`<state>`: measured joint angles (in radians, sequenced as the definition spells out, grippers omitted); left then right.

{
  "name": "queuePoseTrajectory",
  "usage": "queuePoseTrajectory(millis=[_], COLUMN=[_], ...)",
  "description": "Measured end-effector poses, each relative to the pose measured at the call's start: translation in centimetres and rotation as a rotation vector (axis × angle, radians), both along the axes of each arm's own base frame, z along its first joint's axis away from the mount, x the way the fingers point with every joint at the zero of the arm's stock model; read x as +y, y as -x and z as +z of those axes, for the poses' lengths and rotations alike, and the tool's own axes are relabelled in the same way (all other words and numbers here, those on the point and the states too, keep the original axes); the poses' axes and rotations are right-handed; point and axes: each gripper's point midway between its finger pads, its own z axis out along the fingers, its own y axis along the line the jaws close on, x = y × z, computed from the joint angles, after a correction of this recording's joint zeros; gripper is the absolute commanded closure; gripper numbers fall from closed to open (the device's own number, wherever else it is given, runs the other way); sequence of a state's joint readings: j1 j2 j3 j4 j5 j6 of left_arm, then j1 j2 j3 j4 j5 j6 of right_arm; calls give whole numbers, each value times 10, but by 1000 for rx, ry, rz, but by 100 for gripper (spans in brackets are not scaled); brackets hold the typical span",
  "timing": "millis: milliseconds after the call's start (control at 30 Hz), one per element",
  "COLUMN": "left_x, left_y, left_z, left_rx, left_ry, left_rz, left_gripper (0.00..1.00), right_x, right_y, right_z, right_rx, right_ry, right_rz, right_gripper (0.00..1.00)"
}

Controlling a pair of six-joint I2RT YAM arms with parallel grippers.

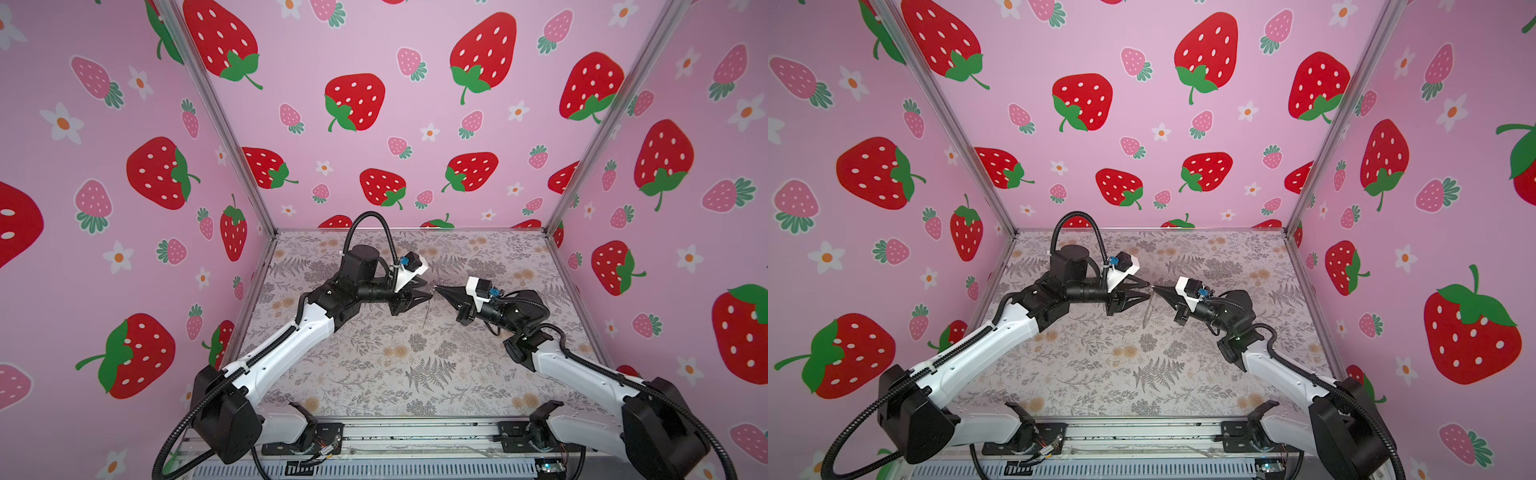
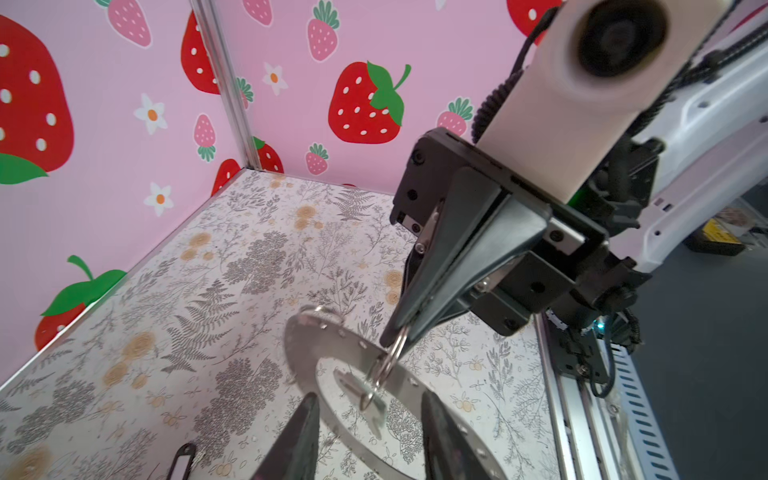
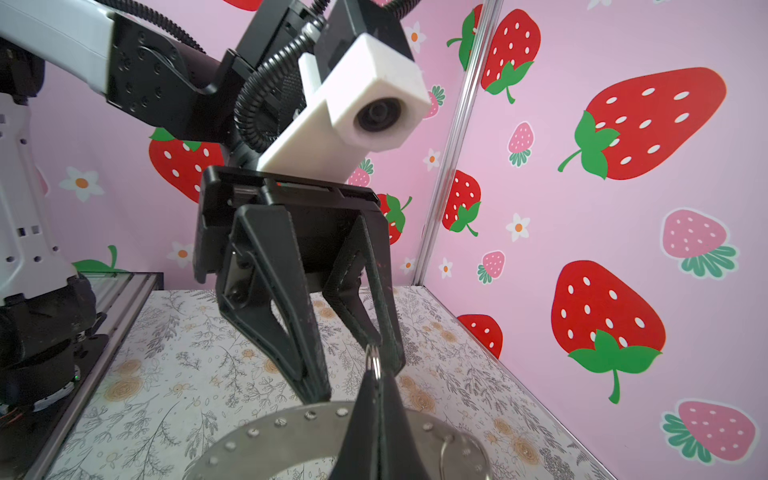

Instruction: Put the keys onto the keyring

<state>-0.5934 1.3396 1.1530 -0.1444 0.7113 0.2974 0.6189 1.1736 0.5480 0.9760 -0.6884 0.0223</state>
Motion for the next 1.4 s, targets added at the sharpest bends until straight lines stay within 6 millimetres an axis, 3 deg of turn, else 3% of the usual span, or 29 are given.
queuePoseTrajectory(millis=[400,500,600,667,767,900,1167,1400], left_x=[-2,-2,-3,-3,-4,-2,0,1], left_y=[5,5,6,6,7,4,-1,4], left_z=[4,4,4,3,1,3,8,-8], left_rx=[3,-3,-7,-11,-15,-25,-84,-68], left_ry=[19,20,20,14,-9,-84,-306,-432], left_rz=[-34,-36,-40,-42,-34,7,81,73], left_gripper=[77,84,99,100,100,100,100,100], right_x=[2,2,3,3,3,-2,-8,-4], right_y=[9,10,10,8,6,-6,-13,-2], right_z=[-1,-1,-3,-4,-6,-9,-32,-31], right_rx=[-12,-14,-10,-4,-3,-23,-90,-107], right_ry=[8,9,12,13,21,50,196,189], right_rz=[53,60,62,61,47,-51,-129,-63], right_gripper=[100,100,100,100,81,73,76,79])
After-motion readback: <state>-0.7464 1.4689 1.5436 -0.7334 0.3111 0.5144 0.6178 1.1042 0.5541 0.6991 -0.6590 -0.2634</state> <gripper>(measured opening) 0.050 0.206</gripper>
